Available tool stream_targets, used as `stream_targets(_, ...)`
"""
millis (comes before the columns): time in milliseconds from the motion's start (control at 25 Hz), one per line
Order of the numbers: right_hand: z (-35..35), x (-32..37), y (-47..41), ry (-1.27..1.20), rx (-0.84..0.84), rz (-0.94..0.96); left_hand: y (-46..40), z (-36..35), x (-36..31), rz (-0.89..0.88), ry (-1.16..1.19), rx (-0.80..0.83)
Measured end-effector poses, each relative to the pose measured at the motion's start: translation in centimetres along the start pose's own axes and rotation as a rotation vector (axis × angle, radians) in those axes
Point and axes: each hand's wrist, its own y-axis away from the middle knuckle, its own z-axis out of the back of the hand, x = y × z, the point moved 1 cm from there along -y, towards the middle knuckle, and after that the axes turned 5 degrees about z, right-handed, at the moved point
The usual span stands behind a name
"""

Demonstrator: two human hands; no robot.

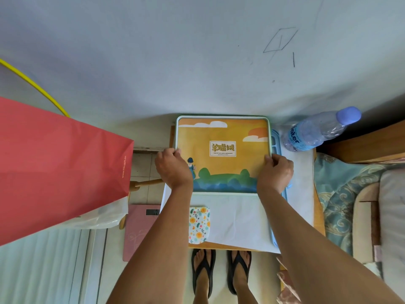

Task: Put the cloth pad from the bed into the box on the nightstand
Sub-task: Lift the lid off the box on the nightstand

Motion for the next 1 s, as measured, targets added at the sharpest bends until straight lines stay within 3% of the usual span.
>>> stream_targets(200, -0.8, 0.1, -0.1, 0.267, -0.022, 0.107, 0.1, -0.6, -0.6, -0.045, -0.198, -0.04)
stream_targets(360, -1.4, 0.0, 0.0, 0.272, -0.072, 0.144, 0.5, -0.5, -1.5, -0.023, -0.186, -0.094)
stream_targets(520, -1.5, 0.1, 0.1, 0.291, -0.099, 0.16, 0.5, 0.0, -2.2, -0.028, -0.275, 0.007)
stream_targets(600, -1.6, 0.1, 0.2, 0.3, -0.104, 0.164, 0.0, -0.3, -1.6, -0.054, -0.298, -0.121)
stream_targets(760, -1.1, -0.3, -0.4, 0.251, -0.018, 0.128, -0.5, -0.9, -0.6, 0.07, -0.071, 0.011)
stream_targets(920, -0.3, -0.4, -1.4, -0.038, 0.028, -0.033, -0.8, -0.9, -0.7, 0.105, 0.187, -0.014)
stream_targets(1000, -0.5, -0.2, -1.4, -0.075, 0.02, -0.046, -0.8, -1.1, -0.7, 0.09, 0.163, -0.039)
